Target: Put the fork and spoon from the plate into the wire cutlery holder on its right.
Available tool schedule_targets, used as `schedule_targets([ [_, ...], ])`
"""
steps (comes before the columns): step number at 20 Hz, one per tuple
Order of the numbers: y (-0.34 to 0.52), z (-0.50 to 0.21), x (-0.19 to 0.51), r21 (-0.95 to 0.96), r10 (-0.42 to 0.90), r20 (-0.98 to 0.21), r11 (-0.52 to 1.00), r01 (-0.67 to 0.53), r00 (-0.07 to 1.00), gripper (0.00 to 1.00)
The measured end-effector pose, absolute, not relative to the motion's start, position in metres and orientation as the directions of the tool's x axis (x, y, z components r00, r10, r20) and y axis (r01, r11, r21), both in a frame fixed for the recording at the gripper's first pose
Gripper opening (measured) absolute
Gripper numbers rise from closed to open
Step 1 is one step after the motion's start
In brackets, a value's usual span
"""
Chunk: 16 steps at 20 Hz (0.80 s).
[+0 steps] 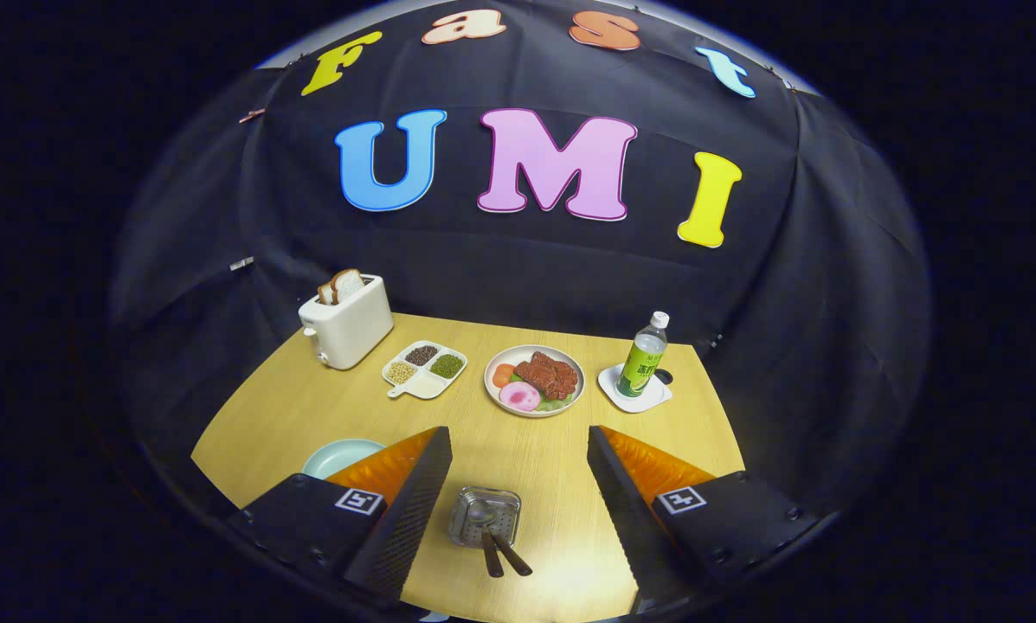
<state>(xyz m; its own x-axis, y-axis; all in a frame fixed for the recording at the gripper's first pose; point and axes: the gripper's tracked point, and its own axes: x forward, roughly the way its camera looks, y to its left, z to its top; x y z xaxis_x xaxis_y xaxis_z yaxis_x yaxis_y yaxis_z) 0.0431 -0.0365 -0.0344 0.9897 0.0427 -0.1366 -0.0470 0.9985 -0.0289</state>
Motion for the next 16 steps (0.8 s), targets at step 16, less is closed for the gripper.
schedule_targets([
  [16,-0.039,-0.021,0.035,-0.085,0.078,-0.078,0.993,-0.085,0.994,0.99],
])
